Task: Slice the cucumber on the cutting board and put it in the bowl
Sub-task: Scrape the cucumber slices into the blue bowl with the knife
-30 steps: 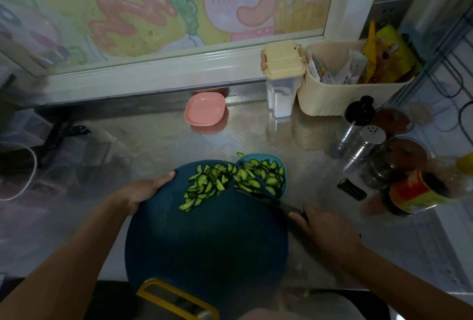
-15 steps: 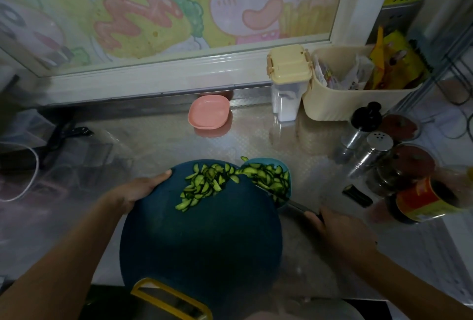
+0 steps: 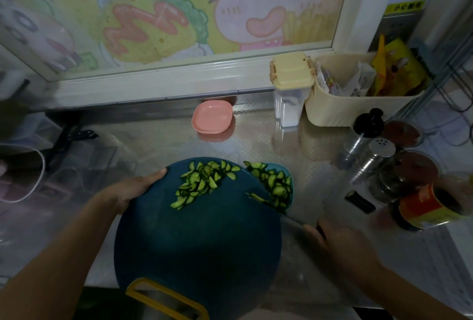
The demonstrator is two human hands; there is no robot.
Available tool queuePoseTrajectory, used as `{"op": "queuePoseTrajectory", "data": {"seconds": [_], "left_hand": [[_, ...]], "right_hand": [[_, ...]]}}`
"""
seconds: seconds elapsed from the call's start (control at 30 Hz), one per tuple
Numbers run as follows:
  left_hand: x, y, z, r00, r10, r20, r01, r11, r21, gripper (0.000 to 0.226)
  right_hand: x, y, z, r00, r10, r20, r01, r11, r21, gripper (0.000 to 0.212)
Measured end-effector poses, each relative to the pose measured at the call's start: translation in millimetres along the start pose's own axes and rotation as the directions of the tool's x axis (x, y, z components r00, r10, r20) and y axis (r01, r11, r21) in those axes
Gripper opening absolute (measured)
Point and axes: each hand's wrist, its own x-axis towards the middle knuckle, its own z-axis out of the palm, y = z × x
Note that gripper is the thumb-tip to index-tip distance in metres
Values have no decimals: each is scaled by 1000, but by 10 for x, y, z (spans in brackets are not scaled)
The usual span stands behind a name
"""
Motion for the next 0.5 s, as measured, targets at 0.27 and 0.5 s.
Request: {"op": "queuePoseTrajectory", "data": {"seconds": [0.27, 0.5], "left_hand": [[-47, -3, 68, 1000, -21, 19, 21, 1000, 16, 55], [-59, 6, 164, 997, -37, 64, 35, 999, 27, 60]], "right_hand": [[42, 42, 8, 998, 57, -2, -57, 997, 46, 36], [539, -11, -241, 994, 26, -103, -42, 987, -156, 44]]}}
